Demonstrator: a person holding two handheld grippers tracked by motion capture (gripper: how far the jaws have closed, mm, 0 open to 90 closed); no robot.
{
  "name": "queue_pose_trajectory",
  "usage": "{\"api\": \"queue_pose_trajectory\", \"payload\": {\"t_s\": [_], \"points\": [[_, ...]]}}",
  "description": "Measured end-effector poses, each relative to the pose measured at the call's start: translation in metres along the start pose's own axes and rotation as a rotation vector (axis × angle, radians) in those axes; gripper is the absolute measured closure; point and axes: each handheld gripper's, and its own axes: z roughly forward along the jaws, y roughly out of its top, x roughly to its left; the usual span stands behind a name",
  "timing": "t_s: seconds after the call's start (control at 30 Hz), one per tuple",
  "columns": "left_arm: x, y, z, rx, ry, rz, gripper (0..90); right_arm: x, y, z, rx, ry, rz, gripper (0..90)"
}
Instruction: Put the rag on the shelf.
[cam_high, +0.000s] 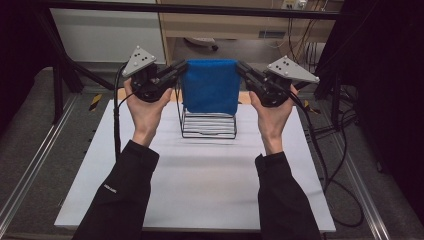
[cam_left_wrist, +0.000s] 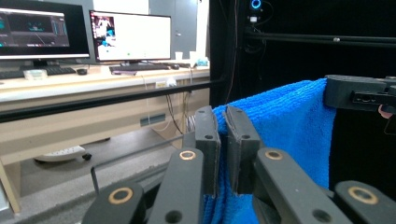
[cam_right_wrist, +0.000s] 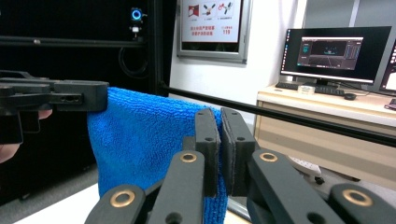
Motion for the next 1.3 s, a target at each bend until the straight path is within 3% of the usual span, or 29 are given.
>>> {"api": "queue_pose_trajectory", "payload": {"t_s": [0.57,0.77,1.03,1.3], "points": [[0.014,0.035,0.016,-0.022,0.028,-0.005,84.1,-0.012,0.028,0.022,-0.034,-0.015,-0.013,86.9],[0.019,0.039,0.022,-0.042,0.028,-0.022,84.1,-0.017,0.034,0.03,-0.04,-0.021,-0.013,86.9],[0.027,0.046,0.031,-0.063,0.053,-0.002,84.1,-0.023,0.044,0.044,-0.052,-0.032,-0.019,86.9],[0.037,0.043,0.042,-0.087,0.062,-0.031,84.1,-0.029,0.045,0.058,-0.044,-0.044,-0.032,86.9]]}}
